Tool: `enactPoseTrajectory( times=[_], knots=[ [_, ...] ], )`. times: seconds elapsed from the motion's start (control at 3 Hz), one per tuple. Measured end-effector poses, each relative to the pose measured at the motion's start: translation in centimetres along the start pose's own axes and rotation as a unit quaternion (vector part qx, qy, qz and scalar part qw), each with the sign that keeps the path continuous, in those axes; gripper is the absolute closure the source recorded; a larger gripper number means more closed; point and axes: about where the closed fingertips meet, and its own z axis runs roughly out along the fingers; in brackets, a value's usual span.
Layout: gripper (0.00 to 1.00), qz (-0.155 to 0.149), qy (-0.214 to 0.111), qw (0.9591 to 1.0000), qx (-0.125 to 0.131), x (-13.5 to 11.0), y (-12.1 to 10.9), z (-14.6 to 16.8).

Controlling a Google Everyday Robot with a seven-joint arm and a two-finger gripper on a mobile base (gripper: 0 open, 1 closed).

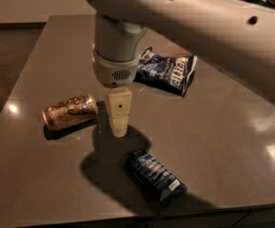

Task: Place orange can upright

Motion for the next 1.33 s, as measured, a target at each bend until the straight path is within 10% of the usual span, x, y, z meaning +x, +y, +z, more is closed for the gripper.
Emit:
enactPoseTrajectory(
  times=[1.33],
  knots=[
    [0.00,-0.046,0.027,0.9974,-0.048,-7.2,-0.8,5.1]
  ],
)
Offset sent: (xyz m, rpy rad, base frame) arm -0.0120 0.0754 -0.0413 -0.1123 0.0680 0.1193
